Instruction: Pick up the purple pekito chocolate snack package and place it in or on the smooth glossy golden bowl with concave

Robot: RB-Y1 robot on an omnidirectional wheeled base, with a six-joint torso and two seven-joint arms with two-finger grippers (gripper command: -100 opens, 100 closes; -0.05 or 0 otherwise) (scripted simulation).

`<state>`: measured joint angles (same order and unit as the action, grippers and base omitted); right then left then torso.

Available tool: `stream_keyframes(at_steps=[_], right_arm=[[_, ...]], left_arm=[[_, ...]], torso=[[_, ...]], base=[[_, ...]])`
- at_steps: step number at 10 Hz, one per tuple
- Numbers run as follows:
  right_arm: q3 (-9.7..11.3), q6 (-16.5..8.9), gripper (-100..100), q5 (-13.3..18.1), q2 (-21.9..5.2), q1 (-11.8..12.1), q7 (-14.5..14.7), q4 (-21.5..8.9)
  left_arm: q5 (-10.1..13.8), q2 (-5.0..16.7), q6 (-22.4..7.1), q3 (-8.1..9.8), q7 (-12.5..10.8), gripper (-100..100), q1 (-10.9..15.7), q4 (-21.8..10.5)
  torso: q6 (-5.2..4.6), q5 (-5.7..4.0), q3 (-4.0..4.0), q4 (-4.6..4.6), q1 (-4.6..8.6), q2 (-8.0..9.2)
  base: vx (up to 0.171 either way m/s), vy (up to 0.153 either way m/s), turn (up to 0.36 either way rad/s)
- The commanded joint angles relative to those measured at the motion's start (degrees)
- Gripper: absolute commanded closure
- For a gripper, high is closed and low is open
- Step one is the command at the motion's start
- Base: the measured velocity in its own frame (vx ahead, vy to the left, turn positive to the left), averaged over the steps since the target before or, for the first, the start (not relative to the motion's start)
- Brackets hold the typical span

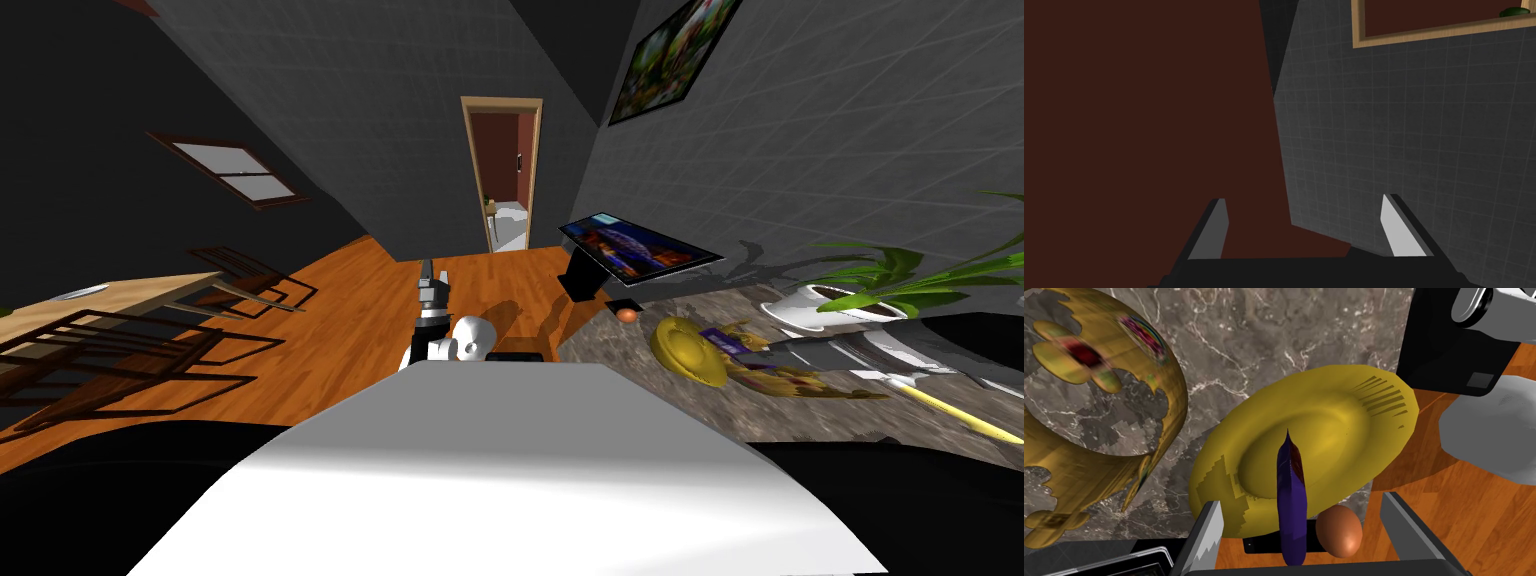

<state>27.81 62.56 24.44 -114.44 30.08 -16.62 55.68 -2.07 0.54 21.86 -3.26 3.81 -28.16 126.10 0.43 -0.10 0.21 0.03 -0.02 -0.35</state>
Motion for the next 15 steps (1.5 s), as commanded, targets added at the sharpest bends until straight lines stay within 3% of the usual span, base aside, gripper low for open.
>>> stream_keyframes(at_steps=[1,2,5,7,10,11,15], right_arm=[[0.00,0.00,0,0.00,0.00,0.00,0.00,0.00],[-0.25,1.67,-100,-0.99,-2.23,-0.31,-1.32,-0.24],[-0.42,2.78,-100,-1.65,-3.71,-0.52,-2.19,-0.40],[-0.75,5.00,-100,-2.98,-6.68,-0.93,-3.95,-0.72],[0.13,4.56,-100,-3.44,-6.89,-1.35,-3.75,-0.25],[0.04,4.69,0,-3.39,-6.87,-1.32,-3.79,-0.32],[0.05,4.68,0,-3.39,-6.87,-1.32,-3.78,-0.32]], left_arm=[[0.00,0.00,0.00,0.00,0.00,0,0.00,0.00],[0.00,0.00,0.00,0.00,0.00,0,0.00,0.00],[0.00,0.00,0.00,0.00,0.00,0,0.01,0.00],[0.00,0.00,0.00,0.00,0.00,0,0.01,0.00],[0.00,0.00,0.00,0.00,0.00,0,0.00,0.00],[0.00,0.00,0.00,0.00,0.00,0,0.00,0.00],[0.00,0.00,0.00,0.00,0.00,0,0.00,0.00]], torso=[[0.00,0.00,0.00,0.00,0.00,0.00],[0.00,0.00,0.00,0.00,0.00,0.00],[0.00,-0.01,-0.16,-0.07,0.07,0.28],[0.00,0.00,-0.14,-0.06,0.04,0.24],[-0.02,-0.02,-0.11,-0.05,0.04,0.18],[-0.02,-0.01,-0.06,-0.03,0.02,0.09],[-0.01,-0.01,0.00,0.00,0.00,0.00]], base=[[0.000,0.000,0.000],[-0.061,-0.011,0.023],[-0.071,-0.022,0.014],[-0.078,-0.021,0.018],[-0.036,-0.010,0.003],[0.000,0.000,0.000],[0.000,0.000,0.000]])
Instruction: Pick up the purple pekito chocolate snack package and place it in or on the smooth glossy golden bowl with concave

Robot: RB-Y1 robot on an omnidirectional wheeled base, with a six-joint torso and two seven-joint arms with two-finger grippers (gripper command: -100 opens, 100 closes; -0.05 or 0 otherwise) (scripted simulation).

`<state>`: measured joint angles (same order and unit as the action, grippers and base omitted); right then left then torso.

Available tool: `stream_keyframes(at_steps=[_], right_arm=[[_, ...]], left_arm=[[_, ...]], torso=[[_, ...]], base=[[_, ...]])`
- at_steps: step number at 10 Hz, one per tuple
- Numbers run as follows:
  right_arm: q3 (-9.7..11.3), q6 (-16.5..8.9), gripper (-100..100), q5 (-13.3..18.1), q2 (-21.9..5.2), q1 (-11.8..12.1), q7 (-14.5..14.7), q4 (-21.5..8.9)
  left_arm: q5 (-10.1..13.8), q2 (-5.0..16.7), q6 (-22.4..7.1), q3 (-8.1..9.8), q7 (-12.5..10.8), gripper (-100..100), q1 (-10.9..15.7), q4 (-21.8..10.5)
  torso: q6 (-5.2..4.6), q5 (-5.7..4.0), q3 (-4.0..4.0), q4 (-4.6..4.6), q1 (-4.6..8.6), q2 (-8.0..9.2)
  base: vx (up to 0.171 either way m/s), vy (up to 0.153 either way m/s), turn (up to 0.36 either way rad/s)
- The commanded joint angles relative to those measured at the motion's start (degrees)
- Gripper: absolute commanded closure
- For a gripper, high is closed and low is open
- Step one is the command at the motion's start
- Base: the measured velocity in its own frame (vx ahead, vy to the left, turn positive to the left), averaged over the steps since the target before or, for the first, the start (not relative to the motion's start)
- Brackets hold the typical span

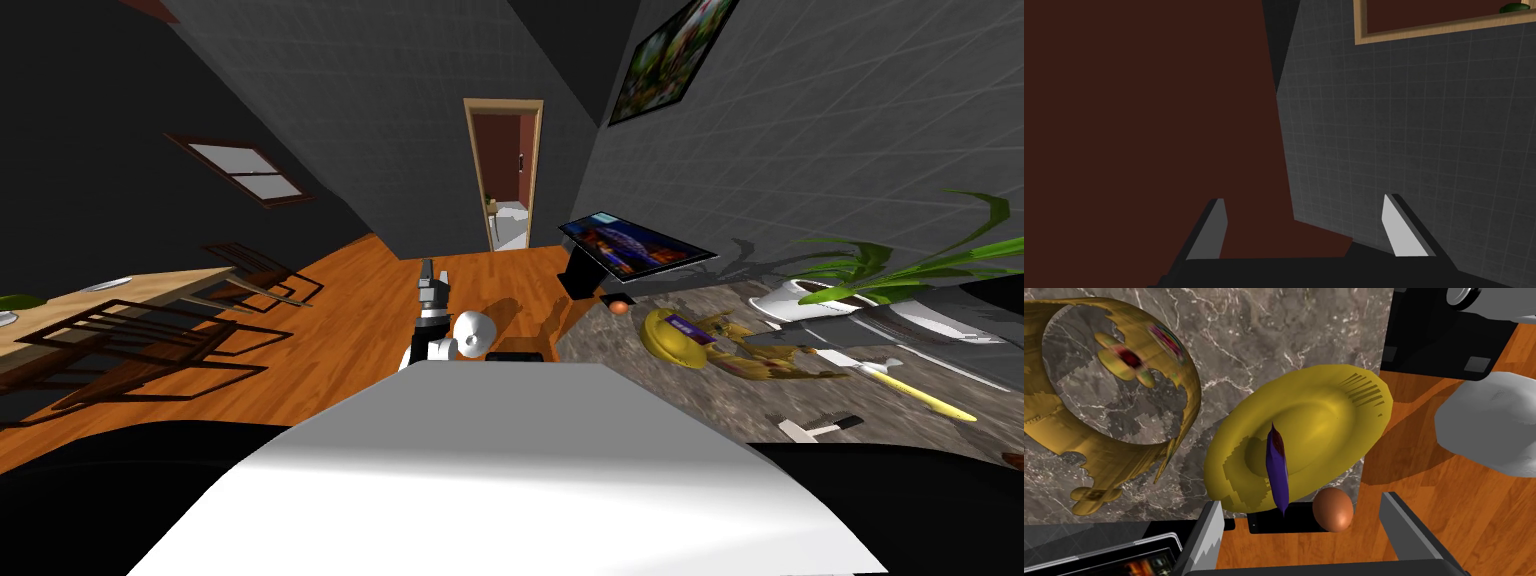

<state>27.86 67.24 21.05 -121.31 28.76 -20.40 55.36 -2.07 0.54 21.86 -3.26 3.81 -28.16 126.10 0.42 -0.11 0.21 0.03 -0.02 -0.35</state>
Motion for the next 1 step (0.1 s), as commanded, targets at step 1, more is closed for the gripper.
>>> stream_keyframes(at_steps=[1], right_arm=[[0.00,0.00,0,0.00,0.00,0.00,0.00,0.00]], left_arm=[[0.00,0.00,0.00,0.00,0.00,0,0.00,0.00]], torso=[[0.00,0.00,0.00,0.00,0.00,0.00]], base=[[0.000,0.000,0.000]])
